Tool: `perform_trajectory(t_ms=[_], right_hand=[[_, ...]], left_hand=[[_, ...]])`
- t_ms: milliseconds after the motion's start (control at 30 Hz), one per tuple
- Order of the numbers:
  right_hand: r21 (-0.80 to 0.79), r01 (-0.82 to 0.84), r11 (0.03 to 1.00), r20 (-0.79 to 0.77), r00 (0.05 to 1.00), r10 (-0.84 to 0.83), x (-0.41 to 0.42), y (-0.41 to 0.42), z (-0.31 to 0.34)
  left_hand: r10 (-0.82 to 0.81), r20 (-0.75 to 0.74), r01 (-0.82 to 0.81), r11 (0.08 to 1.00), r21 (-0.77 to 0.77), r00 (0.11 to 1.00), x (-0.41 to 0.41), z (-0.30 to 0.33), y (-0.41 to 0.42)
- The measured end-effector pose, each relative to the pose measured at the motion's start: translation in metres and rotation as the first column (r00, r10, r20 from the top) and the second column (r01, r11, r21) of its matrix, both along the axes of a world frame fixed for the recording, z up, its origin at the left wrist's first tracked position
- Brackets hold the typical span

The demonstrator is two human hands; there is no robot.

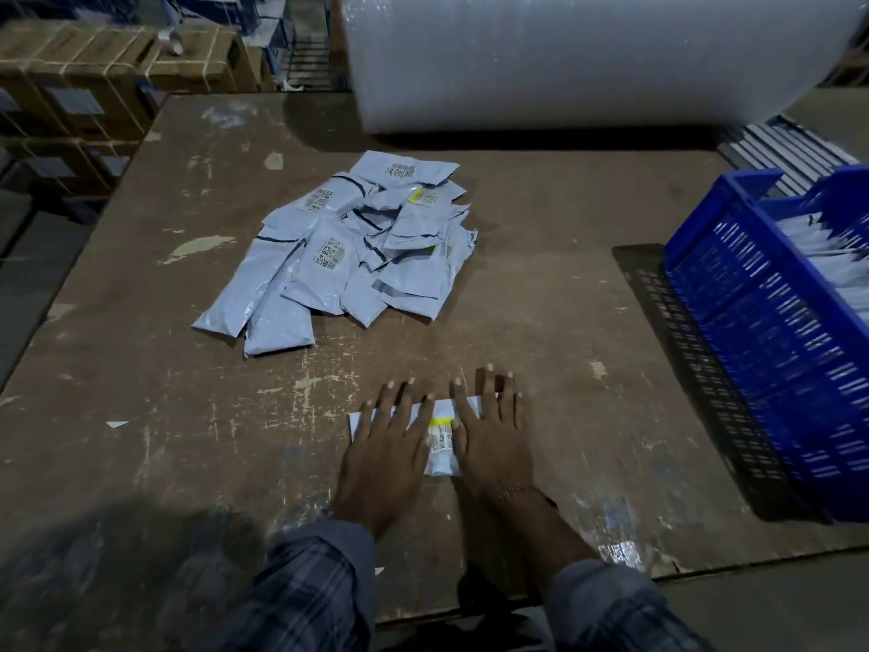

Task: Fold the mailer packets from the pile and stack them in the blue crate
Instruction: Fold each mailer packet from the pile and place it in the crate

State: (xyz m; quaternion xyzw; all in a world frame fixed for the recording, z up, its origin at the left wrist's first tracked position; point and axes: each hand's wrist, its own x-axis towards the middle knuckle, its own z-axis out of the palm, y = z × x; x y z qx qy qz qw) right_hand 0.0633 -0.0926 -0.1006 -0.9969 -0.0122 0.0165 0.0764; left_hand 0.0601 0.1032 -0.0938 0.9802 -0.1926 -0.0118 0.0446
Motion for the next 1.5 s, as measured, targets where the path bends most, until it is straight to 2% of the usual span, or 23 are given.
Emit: perform_trajectory(t_ms=[100, 267, 467, 667, 833, 967, 1133, 1233, 1367, 1433, 1500], right_hand=[[0.039, -0.054, 0.998, 0.032, 0.998, 0.052, -0.024, 0.000, -0.004], [0.075, -0.085, 0.994, 0.046, 0.996, 0.081, -0.014, -0.008, 0.001], [0.017, -0.005, 1.000, -0.011, 1.000, 0.005, -0.003, -0.001, 0.001], [0.064, -0.024, 0.998, 0.066, 0.998, 0.020, -0.043, 0.003, 0.000], [0.036, -0.070, 0.997, 0.028, 0.997, 0.069, -0.016, -0.009, -0.003], [0.004, -0.024, 1.000, 0.022, 0.999, 0.024, -0.019, -0.002, -0.003], [0.029, -0.061, 0.998, 0.059, 0.997, 0.060, -0.045, 0.003, -0.005], [0.035, -0.054, 0.998, 0.043, 0.998, 0.053, -0.029, 0.001, -0.003], [0.028, -0.012, 1.000, 0.017, 1.000, 0.011, -0.011, 0.002, -0.001], [0.022, -0.035, 0.999, 0.047, 0.998, 0.034, -0.021, 0.004, -0.001], [0.013, -0.082, 0.997, 0.080, 0.994, 0.081, -0.039, 0.007, 0.000]], left_hand=[[0.086, -0.025, -0.087, 0.996, -0.034, 0.996, 0.007, -0.002, -0.008], [-0.043, 0.004, 0.043, 0.999, 0.011, 0.999, 0.002, -0.001, -0.001], [-0.079, 0.002, 0.079, 0.997, 0.015, 0.997, -0.010, -0.001, 0.007], [0.147, 0.005, -0.147, 0.989, 0.011, 0.989, -0.001, 0.005, -0.006], [-0.053, 0.026, 0.051, 0.997, 0.064, 0.998, -0.019, 0.006, 0.004], [-0.170, 0.000, 0.170, 0.985, 0.012, 0.986, -0.011, 0.005, 0.023], [0.129, 0.010, -0.128, 0.991, -0.037, 0.992, -0.001, 0.002, 0.002], [-0.010, 0.042, 0.008, 1.000, 0.030, 0.999, -0.019, -0.001, -0.002], [-0.191, 0.026, 0.190, 0.981, 0.045, 0.981, -0.021, 0.001, 0.019], [-0.180, 0.013, 0.179, 0.983, 0.045, 0.984, -0.011, 0.000, 0.023], [-0.065, 0.008, 0.065, 0.997, 0.029, 0.998, -0.001, 0.002, 0.018]])
